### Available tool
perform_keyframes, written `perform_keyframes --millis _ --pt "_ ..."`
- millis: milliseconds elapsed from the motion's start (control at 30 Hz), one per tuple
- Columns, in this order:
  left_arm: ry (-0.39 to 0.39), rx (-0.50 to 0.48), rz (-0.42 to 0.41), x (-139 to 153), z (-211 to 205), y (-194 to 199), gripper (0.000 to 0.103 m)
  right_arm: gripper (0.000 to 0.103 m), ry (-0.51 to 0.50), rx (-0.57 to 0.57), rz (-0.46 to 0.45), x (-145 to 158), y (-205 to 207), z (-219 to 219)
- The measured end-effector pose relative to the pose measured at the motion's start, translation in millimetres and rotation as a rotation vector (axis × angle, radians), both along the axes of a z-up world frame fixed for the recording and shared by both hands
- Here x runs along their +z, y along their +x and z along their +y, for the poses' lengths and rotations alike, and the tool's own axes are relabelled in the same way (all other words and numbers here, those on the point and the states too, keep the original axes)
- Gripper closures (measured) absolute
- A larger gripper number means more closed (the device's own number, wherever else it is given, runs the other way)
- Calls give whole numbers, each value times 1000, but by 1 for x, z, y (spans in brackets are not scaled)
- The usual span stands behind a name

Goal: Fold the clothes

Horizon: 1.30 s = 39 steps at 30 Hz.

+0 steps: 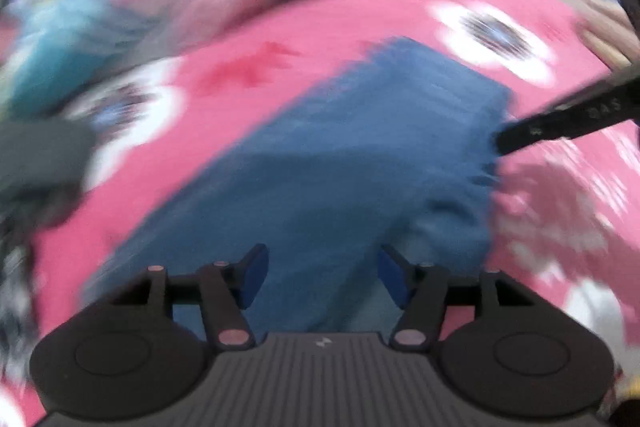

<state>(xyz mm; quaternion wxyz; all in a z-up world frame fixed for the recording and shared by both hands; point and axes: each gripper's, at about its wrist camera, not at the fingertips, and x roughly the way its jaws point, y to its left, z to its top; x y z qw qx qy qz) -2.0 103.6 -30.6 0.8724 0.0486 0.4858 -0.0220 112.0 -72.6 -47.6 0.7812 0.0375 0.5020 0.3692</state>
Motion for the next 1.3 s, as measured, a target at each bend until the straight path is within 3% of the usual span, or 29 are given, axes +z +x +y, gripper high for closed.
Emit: perform_keyframes --millis 133,300,500,667,767,900,1100,1300 --pt "40 -165 10 -15 -30 21 45 88 57 -39 15 -12 -29 11" --pt "125 -251 19 -25 -47 27 48 88 114 -85 -2 -10 -48 15" --pt "115 -236 53 -21 -42 31 50 88 81 -86 39 -28 -44 17" --pt "160 -219 63 -28 -45 37 55 101 105 -93 26 -40 -43 16" --pt "205 -202 44 -36 -50 39 65 102 137 -88 17 -43 -44 14" --pt "222 -178 -2 -33 -53 37 94 102 180 -95 25 -45 -45 10" --pt "162 -126 -79 -15 -46 31 97 102 178 -77 -3 -46 -40 16" --pt "130 -159 -107 -14 -44 22 97 101 254 -167 7 -48 -30 19"
